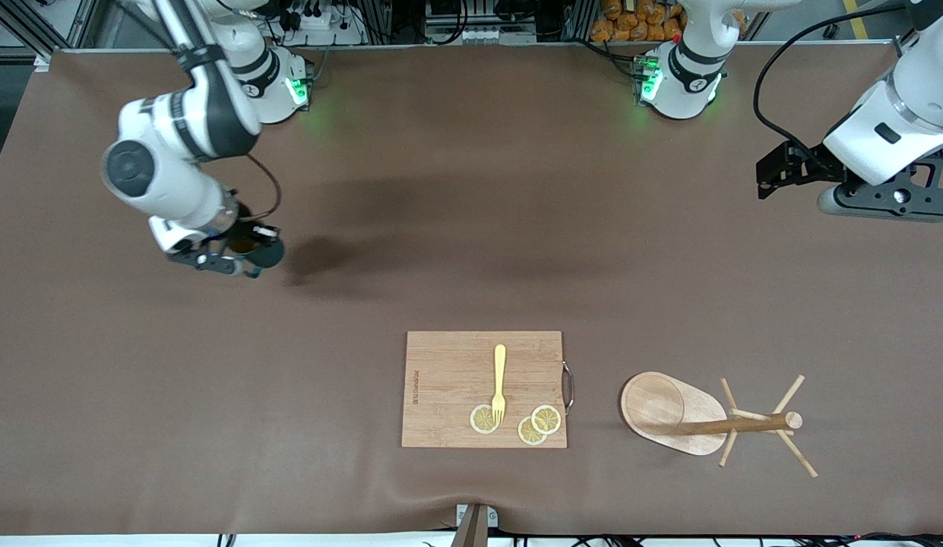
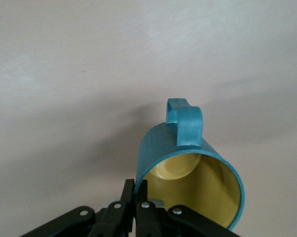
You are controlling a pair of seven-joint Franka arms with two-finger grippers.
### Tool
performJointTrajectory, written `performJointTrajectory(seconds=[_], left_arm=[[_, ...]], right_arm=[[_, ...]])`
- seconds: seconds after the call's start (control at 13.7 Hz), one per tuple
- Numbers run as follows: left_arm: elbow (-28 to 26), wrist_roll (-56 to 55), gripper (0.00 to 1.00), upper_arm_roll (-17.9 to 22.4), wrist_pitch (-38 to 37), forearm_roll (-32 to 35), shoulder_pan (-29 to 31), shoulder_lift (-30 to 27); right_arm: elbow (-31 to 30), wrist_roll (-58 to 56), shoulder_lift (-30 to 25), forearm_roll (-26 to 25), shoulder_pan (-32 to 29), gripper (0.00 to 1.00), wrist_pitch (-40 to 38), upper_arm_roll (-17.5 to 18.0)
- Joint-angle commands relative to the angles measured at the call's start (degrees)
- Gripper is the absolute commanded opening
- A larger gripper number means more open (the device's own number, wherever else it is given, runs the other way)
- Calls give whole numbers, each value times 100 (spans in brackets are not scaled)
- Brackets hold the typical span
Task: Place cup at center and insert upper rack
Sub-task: 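Carry the teal mug with the right gripper toward the table middle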
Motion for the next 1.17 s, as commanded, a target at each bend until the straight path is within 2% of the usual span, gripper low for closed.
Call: performJointTrajectory(seconds=[0.0, 0.22, 0.44, 0.8, 1.09], left_arm=[[29, 34, 100, -44, -55, 49, 41, 19], [29, 34, 100, -44, -55, 40, 33, 19], [38, 34, 100, -44, -55, 40, 33, 45], [29, 43, 100, -44, -55, 40, 33, 54], [38, 43, 100, -44, -55, 49, 6, 80]], right_arm=[[225, 1489, 9, 73, 795, 0, -53, -59], [655, 3029, 272, 494, 1649, 0, 53, -68], [1165, 4041, 650, 522, 2072, 0, 114, -68], [2421, 5931, 1739, 610, 2722, 0, 158, -77], [3064, 7276, 2522, 557, 3118, 0, 492, -85]])
